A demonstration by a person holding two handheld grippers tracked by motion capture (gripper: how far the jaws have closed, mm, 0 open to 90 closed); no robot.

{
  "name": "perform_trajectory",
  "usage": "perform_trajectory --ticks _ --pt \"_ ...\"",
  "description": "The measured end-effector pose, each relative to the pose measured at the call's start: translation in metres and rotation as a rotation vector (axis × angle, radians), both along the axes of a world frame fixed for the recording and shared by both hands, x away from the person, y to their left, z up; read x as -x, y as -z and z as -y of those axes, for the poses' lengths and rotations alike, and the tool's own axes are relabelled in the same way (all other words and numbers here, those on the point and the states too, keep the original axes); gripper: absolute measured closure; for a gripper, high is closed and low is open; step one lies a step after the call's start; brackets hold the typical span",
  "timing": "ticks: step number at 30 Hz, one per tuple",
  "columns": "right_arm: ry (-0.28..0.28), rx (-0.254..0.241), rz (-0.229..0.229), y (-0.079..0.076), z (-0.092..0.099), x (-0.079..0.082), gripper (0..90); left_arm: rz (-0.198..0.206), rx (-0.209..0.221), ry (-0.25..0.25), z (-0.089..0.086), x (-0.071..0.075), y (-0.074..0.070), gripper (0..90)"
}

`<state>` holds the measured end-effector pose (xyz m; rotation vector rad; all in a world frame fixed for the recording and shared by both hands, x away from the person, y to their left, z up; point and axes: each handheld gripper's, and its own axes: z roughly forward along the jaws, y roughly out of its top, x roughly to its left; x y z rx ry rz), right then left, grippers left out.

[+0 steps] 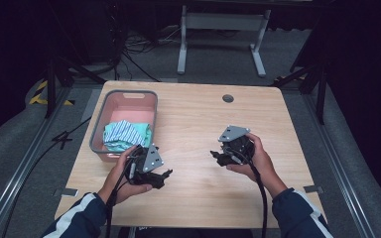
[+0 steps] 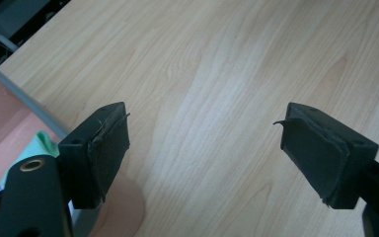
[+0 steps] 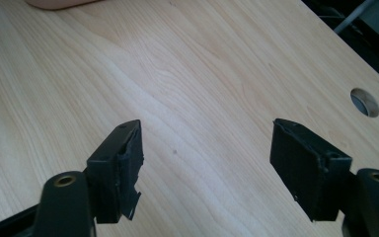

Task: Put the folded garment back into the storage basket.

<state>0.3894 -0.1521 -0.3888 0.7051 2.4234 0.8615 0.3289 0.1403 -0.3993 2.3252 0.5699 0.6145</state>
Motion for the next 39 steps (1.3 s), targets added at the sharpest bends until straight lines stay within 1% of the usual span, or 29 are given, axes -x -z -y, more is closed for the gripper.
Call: perform_trajectory --ticks 2,3,4,5,7,10,11,13,15,16,18,19,20,21,22,23,25,26,27,28,30,31,33,34,35,36,37,38,39 --pt "0.009 0.004 0.002 0.003 0.006 0.003 29.3 -0.014 -0.006 0.014 0.002 0.001 0.004 18.8" --pt "0.012 0.006 0.005 0.005 0.009 0.005 29.2 -0.012 -0.001 0.017 0.003 0.001 0.006 18.7" --pt "0.016 0.003 0.004 0.007 0.011 0.006 29.3 -0.018 -0.01 0.024 0.004 0.001 0.008 18.7" --pt "0.022 -0.001 0.003 0.01 0.017 0.009 29.3 -0.024 -0.007 0.03 0.006 0.002 0.012 18.5" --pt "0.028 0.002 0.0 0.012 0.02 0.011 29.3 -0.025 -0.009 0.034 0.006 0.002 0.013 18.2" --pt "0.033 0.015 -0.001 0.018 0.028 0.015 29.1 -0.041 -0.016 0.045 0.008 0.002 0.018 18.0" --pt "0.033 0.016 0.003 0.02 0.031 0.016 29.1 -0.041 -0.017 0.049 0.008 0.002 0.02 17.7" --pt "0.037 0.008 -0.003 0.024 0.037 0.02 28.7 -0.051 -0.021 0.056 0.009 0.002 0.024 17.6" --pt "0.041 0.007 -0.005 0.027 0.042 0.023 28.6 -0.064 -0.017 0.059 0.009 0.002 0.028 17.5" --pt "0.041 0.008 -0.006 0.03 0.045 0.024 28.5 -0.063 -0.022 0.064 0.009 0.002 0.03 17.5" --pt "0.048 0.013 -0.007 0.034 0.051 0.027 28.1 -0.078 -0.028 0.069 0.009 0.002 0.034 17.3" --pt "0.049 0.008 -0.008 0.036 0.054 0.029 28.1 -0.086 -0.019 0.073 0.009 0.002 0.036 17.3" --pt "0.051 0.003 -0.012 0.039 0.057 0.03 28.3 -0.094 -0.037 0.076 0.009 0.002 0.039 17.2" --pt "0.052 0.001 -0.02 0.042 0.061 0.032 28.0 -0.094 -0.044 0.079 0.009 0.002 0.041 17.3" --pt "0.058 0.0 -0.023 0.045 0.064 0.033 28.0 -0.098 -0.042 0.083 0.009 0.002 0.042 17.3" --pt "0.058 -0.001 -0.023 0.046 0.067 0.034 28.0 -0.109 -0.047 0.08 0.008 0.003 0.044 17.3" --pt "0.066 -0.009 -0.038 0.052 0.074 0.037 27.8 -0.111 -0.042 0.087 0.008 0.002 0.047 17.2" --pt "0.068 -0.013 -0.046 0.054 0.077 0.038 27.6 -0.12 -0.042 0.09 0.007 0.002 0.049 17.3" --pt "0.07 -0.014 -0.043 0.057 0.081 0.04 27.4 -0.126 -0.038 0.09 0.007 0.001 0.051 17.3" --pt "0.076 -0.024 -0.052 0.06 0.084 0.041 27.3 -0.128 -0.047 0.094 0.007 0.001 0.053 17.2" --pt "0.083 -0.024 -0.071 0.065 0.09 0.043 26.3 -0.134 -0.048 0.097 0.007 0.001 0.056 17.2" --pt "0.09 -0.026 -0.07 0.068 0.093 0.044 26.2 -0.134 -0.048 0.097 0.007 0.001 0.056 17.2" --pt "0.101 -0.039 -0.084 0.074 0.101 0.047 26.0 -0.147 -0.03 0.107 0.005 -0.001 0.06 17.3" --pt "0.101 -0.039 -0.084 0.074 0.101 0.047 26.0 -0.147 -0.03 0.107 0.005 -0.001 0.06 17.2" --pt "0.105 -0.049 -0.098 0.077 0.104 0.049 25.6 -0.154 -0.029 0.112 0.004 -0.001 0.061 17.2" --pt "0.109 -0.059 -0.103 0.079 0.107 0.05 25.3 -0.157 -0.019 0.115 0.004 -0.001 0.062 17.2" --pt "0.111 -0.059 -0.104 0.082 0.111 0.052 25.1 -0.166 -0.018 0.119 0.003 -0.001 0.064 17.2" --pt "0.12 -0.077 -0.111 0.084 0.116 0.054 24.9 -0.168 -0.024 0.127 0.001 -0.001 0.066 17.1" --pt "0.126 -0.094 -0.117 0.086 0.119 0.056 24.7 -0.185 -0.008 0.123 0.001 0.0 0.068 17.1"
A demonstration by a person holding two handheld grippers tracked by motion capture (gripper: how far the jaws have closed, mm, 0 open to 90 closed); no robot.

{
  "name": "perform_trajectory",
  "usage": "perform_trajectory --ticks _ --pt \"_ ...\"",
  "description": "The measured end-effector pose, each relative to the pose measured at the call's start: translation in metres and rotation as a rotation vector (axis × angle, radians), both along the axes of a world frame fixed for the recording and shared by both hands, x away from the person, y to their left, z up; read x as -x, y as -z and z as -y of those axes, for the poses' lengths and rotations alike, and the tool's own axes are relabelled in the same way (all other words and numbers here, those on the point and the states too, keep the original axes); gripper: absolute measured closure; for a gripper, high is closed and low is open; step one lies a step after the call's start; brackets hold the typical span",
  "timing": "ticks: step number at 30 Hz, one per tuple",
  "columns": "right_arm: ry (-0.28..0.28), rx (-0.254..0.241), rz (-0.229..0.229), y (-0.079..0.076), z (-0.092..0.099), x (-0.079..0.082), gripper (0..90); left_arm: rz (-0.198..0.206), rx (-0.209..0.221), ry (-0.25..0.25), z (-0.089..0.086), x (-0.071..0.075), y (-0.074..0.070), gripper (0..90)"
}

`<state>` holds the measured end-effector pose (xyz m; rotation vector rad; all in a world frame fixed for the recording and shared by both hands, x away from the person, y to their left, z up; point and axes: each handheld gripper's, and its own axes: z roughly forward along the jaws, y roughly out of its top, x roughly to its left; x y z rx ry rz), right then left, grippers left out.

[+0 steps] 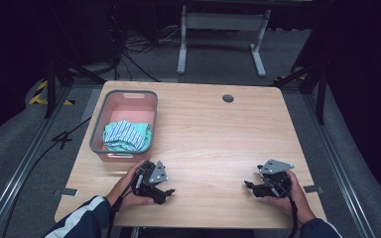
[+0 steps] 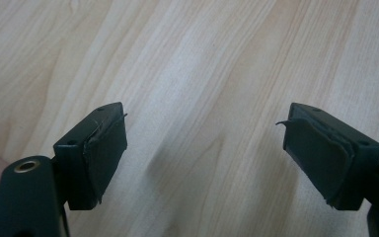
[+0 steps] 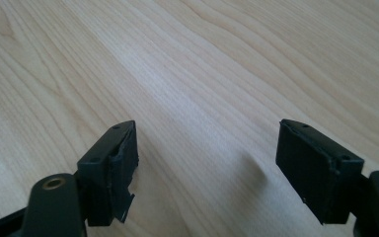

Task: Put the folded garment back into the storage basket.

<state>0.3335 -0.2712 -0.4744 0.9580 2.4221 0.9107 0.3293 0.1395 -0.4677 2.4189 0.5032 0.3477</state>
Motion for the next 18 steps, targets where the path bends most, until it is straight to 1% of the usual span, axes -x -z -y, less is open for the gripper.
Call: perform_trajectory --ticks 1,3,4,5,6,7,9,10,18 --pt "0.005 -0.013 -0.003 0.001 0.003 0.001 24.6 -0.003 -0.001 0.01 -0.001 -0.001 0.002 17.1" --pt "0.016 -0.03 -0.012 0.003 0.007 0.005 23.5 -0.027 0.012 0.006 -0.003 0.0 0.006 17.0" --pt "0.016 -0.03 -0.012 0.003 0.007 0.005 23.5 -0.027 0.012 0.006 -0.003 0.0 0.006 16.1" --pt "0.021 -0.043 -0.015 0.004 0.01 0.006 23.4 -0.029 0.028 0.005 -0.004 0.0 0.007 16.1" --pt "0.033 -0.066 -0.023 0.006 0.014 0.009 21.9 -0.038 0.037 -0.005 -0.005 0.0 0.008 15.9" --pt "0.033 -0.066 -0.023 0.006 0.014 0.009 21.9 -0.057 0.055 -0.02 -0.006 0.0 0.009 15.9" --pt "0.055 -0.123 -0.035 0.011 0.022 0.01 20.4 -0.081 0.098 -0.027 -0.009 -0.002 0.013 15.4" --pt "0.059 -0.131 -0.027 0.012 0.023 0.011 19.9 -0.094 0.114 -0.034 -0.011 -0.002 0.015 14.8" --pt "0.064 -0.128 -0.026 0.012 0.025 0.013 19.2 -0.094 0.116 -0.036 -0.011 -0.002 0.015 14.3"
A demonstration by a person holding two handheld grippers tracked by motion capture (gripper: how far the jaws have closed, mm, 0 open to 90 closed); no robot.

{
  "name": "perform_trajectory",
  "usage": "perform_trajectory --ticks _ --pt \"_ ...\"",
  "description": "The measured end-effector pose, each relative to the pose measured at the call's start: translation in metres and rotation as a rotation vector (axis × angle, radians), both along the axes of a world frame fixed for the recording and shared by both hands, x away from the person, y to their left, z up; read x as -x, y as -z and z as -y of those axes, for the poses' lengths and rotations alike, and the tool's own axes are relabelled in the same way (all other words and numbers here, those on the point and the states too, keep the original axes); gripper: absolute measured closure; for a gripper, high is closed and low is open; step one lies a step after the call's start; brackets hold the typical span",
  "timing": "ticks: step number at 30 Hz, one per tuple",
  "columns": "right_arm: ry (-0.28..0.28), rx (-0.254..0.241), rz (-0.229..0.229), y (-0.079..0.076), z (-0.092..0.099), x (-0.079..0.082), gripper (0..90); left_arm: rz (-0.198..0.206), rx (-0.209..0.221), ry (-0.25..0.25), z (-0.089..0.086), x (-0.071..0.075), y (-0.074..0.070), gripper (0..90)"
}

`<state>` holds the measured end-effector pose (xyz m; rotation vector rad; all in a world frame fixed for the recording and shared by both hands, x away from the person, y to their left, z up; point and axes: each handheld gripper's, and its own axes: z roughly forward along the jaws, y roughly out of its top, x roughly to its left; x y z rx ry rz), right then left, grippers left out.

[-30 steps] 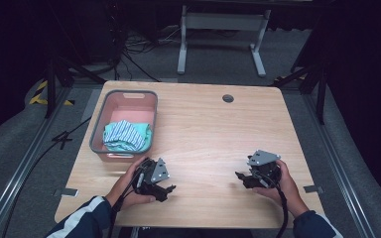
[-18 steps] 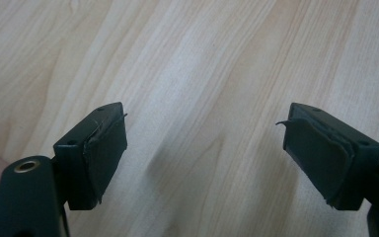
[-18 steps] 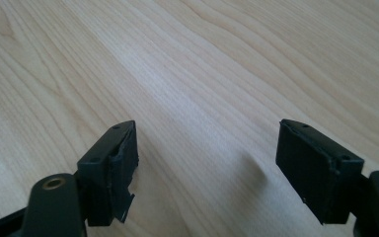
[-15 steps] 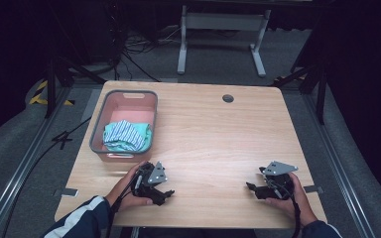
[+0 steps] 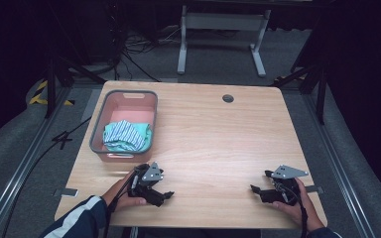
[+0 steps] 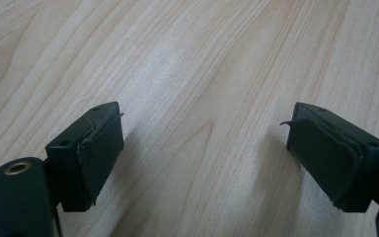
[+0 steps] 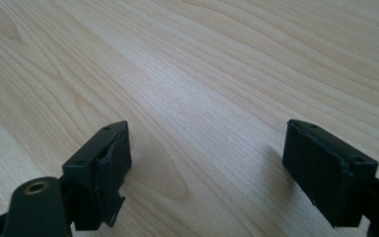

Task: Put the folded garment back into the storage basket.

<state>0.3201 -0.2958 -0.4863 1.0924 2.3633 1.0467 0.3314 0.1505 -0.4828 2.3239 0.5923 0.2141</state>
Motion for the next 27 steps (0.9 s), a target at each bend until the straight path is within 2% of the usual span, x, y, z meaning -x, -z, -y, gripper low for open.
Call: perform_trajectory --ticks 27 --pt "0.0 -0.001 0.001 0.0001 0.0003 0.0002 19.0 -0.001 -0.001 0.009 0.0015 -0.0016 0.0003 12.2"
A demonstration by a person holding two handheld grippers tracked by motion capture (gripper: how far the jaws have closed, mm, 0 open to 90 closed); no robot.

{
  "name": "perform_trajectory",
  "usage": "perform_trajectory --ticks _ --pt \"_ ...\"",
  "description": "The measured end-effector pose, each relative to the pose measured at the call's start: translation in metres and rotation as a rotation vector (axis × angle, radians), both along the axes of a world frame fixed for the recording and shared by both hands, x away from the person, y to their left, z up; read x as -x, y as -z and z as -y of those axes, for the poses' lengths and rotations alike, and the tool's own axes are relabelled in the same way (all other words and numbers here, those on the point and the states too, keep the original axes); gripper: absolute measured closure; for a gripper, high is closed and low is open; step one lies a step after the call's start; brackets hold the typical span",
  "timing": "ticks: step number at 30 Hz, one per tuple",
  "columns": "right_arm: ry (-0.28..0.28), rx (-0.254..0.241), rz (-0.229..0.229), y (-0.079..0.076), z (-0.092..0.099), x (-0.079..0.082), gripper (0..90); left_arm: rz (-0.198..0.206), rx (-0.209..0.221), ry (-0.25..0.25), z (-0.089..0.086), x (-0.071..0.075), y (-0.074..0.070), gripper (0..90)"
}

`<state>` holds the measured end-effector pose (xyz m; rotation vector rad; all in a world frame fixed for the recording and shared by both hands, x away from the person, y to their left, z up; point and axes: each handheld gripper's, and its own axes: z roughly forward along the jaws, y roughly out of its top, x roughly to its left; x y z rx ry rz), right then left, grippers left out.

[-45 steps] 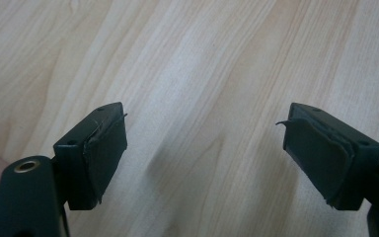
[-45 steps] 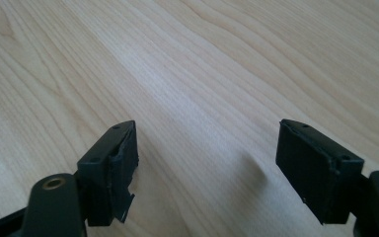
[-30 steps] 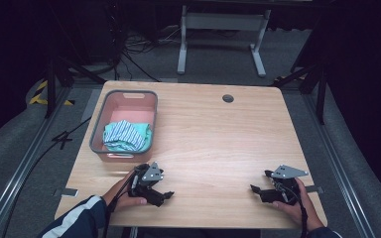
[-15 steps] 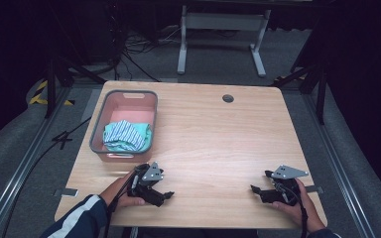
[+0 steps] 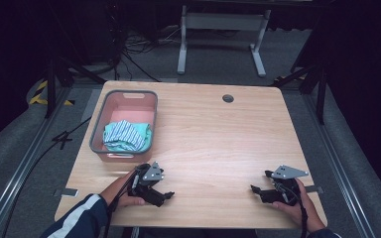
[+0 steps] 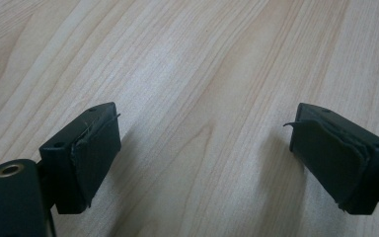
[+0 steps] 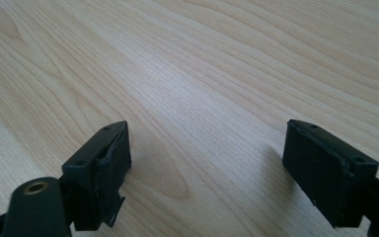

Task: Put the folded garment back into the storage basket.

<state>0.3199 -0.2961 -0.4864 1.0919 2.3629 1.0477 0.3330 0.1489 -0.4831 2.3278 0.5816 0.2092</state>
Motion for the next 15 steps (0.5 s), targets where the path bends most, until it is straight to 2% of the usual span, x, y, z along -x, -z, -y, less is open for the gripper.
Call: perform_trajectory --ticks 15 --pt "0.0 0.0 0.0 0.0 0.0 0.0 19.0 -0.005 0.001 0.002 0.0013 -0.0006 0.0002 10.7"
